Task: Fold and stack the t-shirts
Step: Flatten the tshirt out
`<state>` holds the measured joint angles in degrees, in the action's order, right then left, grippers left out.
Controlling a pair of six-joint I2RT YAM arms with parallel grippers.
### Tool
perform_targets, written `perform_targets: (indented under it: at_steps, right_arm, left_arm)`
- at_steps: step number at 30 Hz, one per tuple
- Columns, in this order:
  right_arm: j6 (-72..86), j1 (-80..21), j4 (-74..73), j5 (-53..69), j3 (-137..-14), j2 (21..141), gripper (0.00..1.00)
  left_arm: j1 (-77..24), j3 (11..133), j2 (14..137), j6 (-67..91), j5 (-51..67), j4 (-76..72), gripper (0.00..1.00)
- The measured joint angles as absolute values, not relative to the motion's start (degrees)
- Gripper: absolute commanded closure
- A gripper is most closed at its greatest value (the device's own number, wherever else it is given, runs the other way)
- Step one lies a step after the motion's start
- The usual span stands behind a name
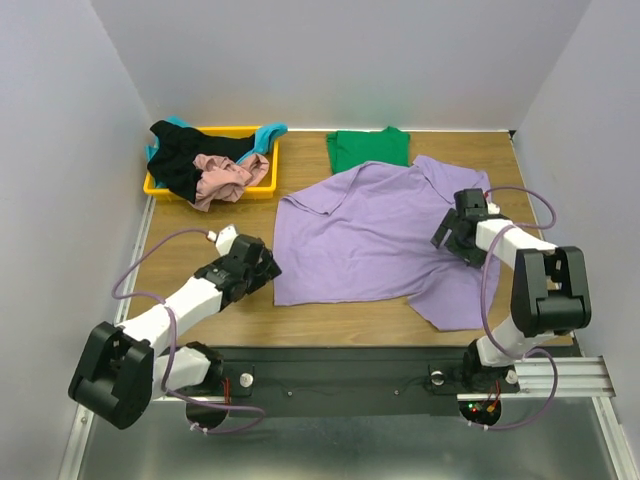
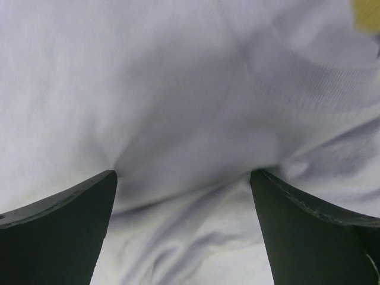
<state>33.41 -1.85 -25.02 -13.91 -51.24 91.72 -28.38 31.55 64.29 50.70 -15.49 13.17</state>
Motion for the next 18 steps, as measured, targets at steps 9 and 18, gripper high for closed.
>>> perform_targets:
  at_steps: [9, 18]
  right_arm:
    - [32.99, -1.61, -27.46, -11.62, -46.68, 77.21, 0.00]
    - [37.04, -1.56, -28.69, -16.29, -42.81, 62.48, 0.00]
  left_arm:
    - [-35.57, 24.34, 59.00, 53.23, -6.66, 11.07, 0.10]
    - [-41.54, 28.03, 67.16, 54.50, -7.53, 11.03, 0.57]
